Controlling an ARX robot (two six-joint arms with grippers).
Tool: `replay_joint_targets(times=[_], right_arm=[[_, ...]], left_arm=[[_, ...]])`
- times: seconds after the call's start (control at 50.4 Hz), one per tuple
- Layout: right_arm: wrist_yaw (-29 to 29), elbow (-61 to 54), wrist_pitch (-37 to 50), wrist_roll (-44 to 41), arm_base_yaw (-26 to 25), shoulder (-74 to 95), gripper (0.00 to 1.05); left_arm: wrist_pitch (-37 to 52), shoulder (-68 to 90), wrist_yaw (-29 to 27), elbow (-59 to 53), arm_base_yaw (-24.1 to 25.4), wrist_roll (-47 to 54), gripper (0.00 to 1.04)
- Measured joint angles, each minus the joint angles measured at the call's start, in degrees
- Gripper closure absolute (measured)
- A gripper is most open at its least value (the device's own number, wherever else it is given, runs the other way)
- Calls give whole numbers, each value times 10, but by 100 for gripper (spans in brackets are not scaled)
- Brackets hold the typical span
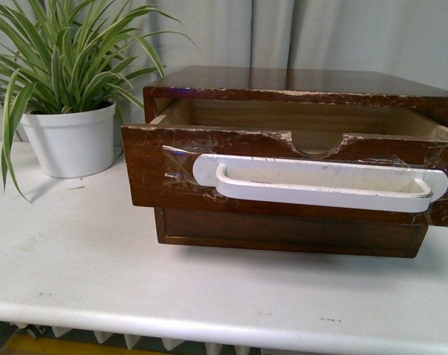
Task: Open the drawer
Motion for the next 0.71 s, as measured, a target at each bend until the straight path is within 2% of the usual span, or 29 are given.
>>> replay_joint_targets(times=[0.059, 0.119, 0.714], right_arm=[[0, 0, 0, 0, 0, 0, 8], [0, 0, 0, 1, 0, 0, 8], [0, 0, 0, 0, 0, 0, 9]], left_arm=[[0, 0, 0, 0, 0, 0, 13], [0, 0, 0, 0, 0, 0, 5], [0, 0, 0, 0, 0, 2, 6]])
